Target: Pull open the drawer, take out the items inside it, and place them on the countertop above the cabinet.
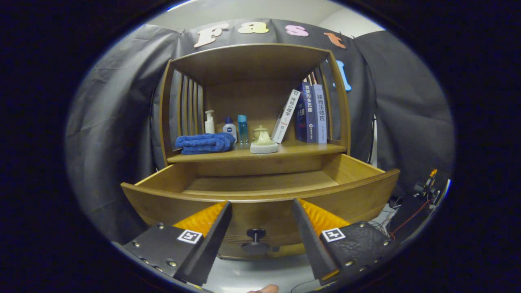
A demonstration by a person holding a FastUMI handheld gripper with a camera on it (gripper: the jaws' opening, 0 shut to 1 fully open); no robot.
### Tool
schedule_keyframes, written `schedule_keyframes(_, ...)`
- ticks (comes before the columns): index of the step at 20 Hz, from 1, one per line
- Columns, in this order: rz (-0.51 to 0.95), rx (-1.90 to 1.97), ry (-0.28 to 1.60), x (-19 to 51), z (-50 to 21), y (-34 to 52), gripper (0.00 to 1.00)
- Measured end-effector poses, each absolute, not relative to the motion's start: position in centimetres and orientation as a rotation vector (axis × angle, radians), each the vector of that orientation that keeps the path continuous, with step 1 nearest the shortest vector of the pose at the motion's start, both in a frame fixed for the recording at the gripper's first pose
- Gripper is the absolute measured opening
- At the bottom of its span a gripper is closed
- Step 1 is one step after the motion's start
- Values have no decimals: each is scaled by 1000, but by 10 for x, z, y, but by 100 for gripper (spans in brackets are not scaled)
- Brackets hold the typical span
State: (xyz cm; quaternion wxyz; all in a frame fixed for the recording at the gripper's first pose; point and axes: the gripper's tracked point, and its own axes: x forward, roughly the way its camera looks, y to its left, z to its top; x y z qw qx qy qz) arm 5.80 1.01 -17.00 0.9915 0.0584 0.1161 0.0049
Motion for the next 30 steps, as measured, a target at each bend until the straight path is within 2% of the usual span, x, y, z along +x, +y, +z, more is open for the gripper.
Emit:
schedule_keyframes(9, 12, 119, 293, 106, -170, 12, 92)
schedule_keyframes(30, 31, 195, 302, 211, -185, 19, 96)
